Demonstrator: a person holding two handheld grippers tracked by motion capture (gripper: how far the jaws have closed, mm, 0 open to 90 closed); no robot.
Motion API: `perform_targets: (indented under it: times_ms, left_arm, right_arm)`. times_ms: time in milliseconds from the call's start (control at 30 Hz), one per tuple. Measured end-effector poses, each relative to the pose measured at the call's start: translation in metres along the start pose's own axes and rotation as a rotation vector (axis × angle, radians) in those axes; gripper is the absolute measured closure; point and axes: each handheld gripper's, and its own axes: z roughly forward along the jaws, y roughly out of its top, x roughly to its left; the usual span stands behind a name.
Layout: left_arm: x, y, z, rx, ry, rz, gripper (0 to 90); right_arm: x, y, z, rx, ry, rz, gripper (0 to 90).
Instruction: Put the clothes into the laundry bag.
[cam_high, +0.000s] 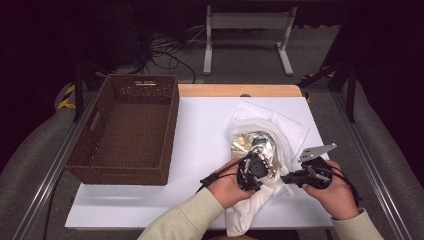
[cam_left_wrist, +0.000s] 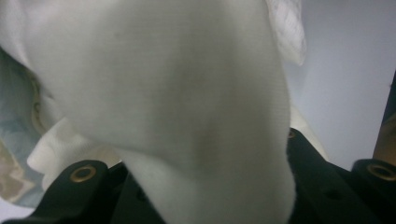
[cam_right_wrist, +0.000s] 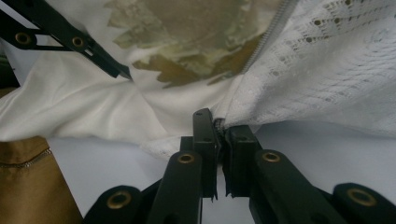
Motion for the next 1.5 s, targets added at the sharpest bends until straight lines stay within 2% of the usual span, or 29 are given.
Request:
perform_targets:
  times_ms: [33,100,167,200,300,333,367,500,633,700,767,867,933,1100,1167,1333,1500]
  left_arm:
    - [0.002,0.002,0.001,0.007,-0.004,-0.001,73.2]
    - [0.007,0.004,0.005,-0.005,-0.019,-0.034,73.2]
    - [0.013,0.005,0.009,-0.017,-0.011,-0.059,73.2]
    - [0.013,0.005,0.009,-0.017,-0.011,-0.059,73.2]
    - [0.024,0.005,0.013,-0.04,-0.016,-0.123,73.2]
    - [0.024,0.005,0.013,-0.04,-0.016,-0.123,73.2]
    - [0.028,0.005,0.013,-0.05,-0.02,-0.155,73.2]
    - [0.038,0.003,0.013,-0.064,-0.001,-0.216,73.2]
    - [0.045,0.001,0.015,-0.077,0.01,-0.252,73.1]
    - [0.045,0.0,0.015,-0.081,0.005,-0.261,73.1]
    - [0.044,-0.001,0.015,-0.073,0.006,-0.239,73.1]
    - [0.042,-0.001,0.015,-0.075,0.0,-0.238,73.0]
    - [0.041,-0.001,0.016,-0.076,-0.008,-0.234,73.0]
    - [0.04,-0.002,0.019,-0.081,-0.024,-0.236,73.0]
    - [0.04,-0.002,0.019,-0.077,-0.026,-0.235,73.0]
    - [0.039,-0.001,0.02,-0.077,-0.028,-0.227,73.0]
    - [0.037,-0.001,0.021,-0.081,-0.033,-0.225,72.9]
  right_arm:
    - [0.0,0.0,-0.001,0.004,-0.006,-0.001,85.2]
    - [0.0,-0.001,-0.002,0.01,-0.012,-0.004,85.3]
    - [0.001,-0.001,-0.003,0.021,-0.015,-0.008,85.5]
    - [0.001,-0.001,-0.003,0.021,-0.015,-0.008,85.5]
    - [0.001,-0.003,-0.002,0.038,-0.011,-0.017,85.7]
    - [0.001,-0.003,-0.002,0.038,-0.011,-0.017,85.7]
    - [0.001,-0.004,-0.002,0.039,-0.008,-0.016,85.8]
    - [0.0,-0.008,-0.005,0.051,0.005,-0.016,85.9]
    - [-0.001,-0.012,-0.006,0.063,0.012,-0.013,86.0]
    - [-0.003,-0.015,-0.007,0.071,0.014,-0.006,85.9]
    - [-0.007,-0.017,-0.009,0.079,0.01,0.006,85.6]
    - [-0.011,-0.021,-0.013,0.066,0.004,0.03,83.0]
    - [-0.013,-0.021,-0.018,0.046,-0.005,0.045,77.1]
    - [-0.01,-0.014,-0.04,-0.033,-0.076,0.057,72.4]
    - [-0.009,-0.01,-0.048,-0.079,-0.114,0.052,72.0]
    - [-0.012,0.01,-0.051,-0.138,-0.153,0.028,73.3]
    - [-0.013,0.037,-0.036,-0.121,-0.164,-0.015,73.2]
